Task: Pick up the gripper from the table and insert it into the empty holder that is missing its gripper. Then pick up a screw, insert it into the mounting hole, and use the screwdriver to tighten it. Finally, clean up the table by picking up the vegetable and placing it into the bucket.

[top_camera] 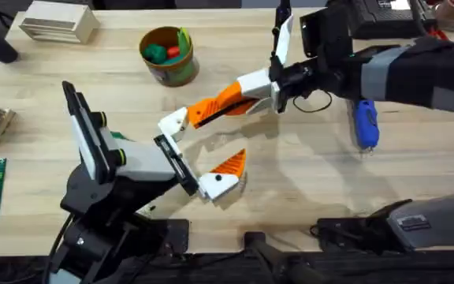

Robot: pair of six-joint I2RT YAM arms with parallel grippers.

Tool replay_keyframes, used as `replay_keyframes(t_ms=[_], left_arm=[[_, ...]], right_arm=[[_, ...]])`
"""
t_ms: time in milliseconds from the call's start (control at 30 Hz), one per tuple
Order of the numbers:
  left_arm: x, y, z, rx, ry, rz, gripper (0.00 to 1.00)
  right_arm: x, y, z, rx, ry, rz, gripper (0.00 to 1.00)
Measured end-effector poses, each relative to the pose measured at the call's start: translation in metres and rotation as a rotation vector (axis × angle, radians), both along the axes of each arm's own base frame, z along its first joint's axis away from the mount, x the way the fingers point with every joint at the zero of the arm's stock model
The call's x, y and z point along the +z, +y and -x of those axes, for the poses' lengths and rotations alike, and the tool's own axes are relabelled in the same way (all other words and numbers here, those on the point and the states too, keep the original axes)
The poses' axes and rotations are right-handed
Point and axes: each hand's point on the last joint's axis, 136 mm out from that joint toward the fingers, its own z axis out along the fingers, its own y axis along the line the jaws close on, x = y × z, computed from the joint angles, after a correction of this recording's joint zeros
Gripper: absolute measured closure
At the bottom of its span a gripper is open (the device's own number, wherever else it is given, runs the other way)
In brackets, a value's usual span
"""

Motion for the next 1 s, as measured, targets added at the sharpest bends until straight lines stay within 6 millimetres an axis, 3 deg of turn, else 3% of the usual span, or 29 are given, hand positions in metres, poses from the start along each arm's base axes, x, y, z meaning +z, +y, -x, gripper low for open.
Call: replay_keyframes(t_ms=[567, 1000], left_arm=[[0.0, 0.0, 0.0, 0.002, 0.008, 0.005, 0.014], [0.0, 0.002, -0.003, 0.019, 0.009, 0.005, 0.014]], right_arm=[[-0.009, 0.01, 0.003, 0.032, 0.041, -0.006, 0.984], [-0.008, 0.029, 0.006, 0.067, 0.027, -0.027, 0.984]])
